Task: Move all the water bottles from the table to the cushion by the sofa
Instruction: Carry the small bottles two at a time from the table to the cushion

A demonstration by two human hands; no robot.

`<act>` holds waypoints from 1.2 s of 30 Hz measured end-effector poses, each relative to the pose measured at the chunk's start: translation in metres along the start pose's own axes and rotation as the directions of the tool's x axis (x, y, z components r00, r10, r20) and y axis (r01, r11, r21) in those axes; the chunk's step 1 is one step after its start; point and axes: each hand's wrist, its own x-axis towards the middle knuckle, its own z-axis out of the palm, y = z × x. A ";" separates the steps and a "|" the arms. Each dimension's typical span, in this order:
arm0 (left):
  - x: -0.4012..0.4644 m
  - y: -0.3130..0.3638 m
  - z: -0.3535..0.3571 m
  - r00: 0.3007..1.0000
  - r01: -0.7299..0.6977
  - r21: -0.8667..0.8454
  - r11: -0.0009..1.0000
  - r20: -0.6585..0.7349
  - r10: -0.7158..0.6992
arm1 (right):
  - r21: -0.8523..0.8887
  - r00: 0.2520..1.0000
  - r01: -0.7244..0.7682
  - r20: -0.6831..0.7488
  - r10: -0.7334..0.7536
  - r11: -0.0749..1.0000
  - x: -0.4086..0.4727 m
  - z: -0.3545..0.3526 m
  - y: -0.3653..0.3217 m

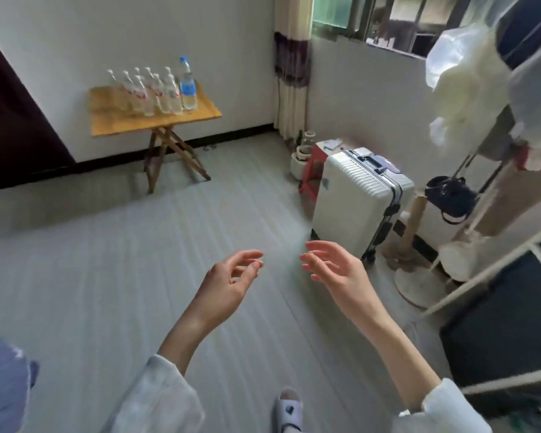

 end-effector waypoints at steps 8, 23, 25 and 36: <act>0.142 -0.021 -0.086 0.954 0.030 -0.013 0.999 -0.297 -0.033 | 0.020 0.968 0.109 0.226 -0.111 0.994 0.205 0.065 -0.029; 0.379 -0.104 -0.234 0.841 0.113 -0.142 0.983 -0.514 -0.170 | 0.025 0.892 0.080 0.445 -0.083 0.996 0.508 0.203 -0.040; 0.420 -0.117 -0.263 0.842 0.103 -0.157 0.982 -0.513 -0.170 | 0.015 0.891 0.084 0.446 -0.082 0.996 0.554 0.227 -0.044; 0.640 -0.156 -0.425 0.875 0.097 -0.119 0.988 -0.462 -0.141 | 0.017 0.908 0.098 0.408 -0.096 0.995 0.789 0.341 -0.091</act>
